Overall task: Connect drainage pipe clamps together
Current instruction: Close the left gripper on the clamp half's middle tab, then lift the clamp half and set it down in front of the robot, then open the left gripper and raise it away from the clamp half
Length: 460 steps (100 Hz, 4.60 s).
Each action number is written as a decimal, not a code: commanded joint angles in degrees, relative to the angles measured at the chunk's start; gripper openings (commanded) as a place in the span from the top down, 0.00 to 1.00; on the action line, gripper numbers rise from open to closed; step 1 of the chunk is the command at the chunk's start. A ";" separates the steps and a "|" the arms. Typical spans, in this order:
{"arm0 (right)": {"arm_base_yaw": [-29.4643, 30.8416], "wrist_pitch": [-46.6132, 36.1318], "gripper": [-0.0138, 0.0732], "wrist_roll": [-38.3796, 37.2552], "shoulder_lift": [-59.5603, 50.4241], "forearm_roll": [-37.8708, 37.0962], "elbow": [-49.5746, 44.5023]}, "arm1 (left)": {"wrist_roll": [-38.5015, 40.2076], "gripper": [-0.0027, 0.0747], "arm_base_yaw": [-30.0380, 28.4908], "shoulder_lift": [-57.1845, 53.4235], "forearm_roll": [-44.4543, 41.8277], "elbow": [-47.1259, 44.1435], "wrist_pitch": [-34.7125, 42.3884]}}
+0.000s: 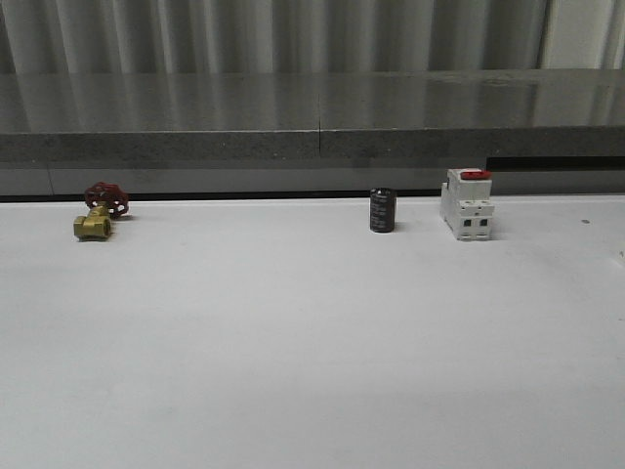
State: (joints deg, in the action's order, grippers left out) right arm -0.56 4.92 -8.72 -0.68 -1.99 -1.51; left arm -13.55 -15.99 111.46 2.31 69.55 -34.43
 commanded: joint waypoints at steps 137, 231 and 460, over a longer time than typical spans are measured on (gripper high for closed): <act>0.00 -4.92 0.92 0.45 -0.96 -0.10 0.91 | 38.85 0.99 45.07 -5.98 -1.98 0.62 1.66; 0.00 -4.92 0.92 0.45 -0.96 -0.10 0.91 | 38.85 0.99 46.89 -2.82 -1.98 2.80 -0.35; 0.00 -4.92 0.92 0.45 -0.96 -0.10 0.91 | 8.72 0.54 18.55 -89.40 8.70 -39.37 0.30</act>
State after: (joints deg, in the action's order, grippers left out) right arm -0.56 4.92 -8.72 -0.68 -1.99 -1.51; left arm -4.75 2.90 24.45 9.78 29.68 -36.67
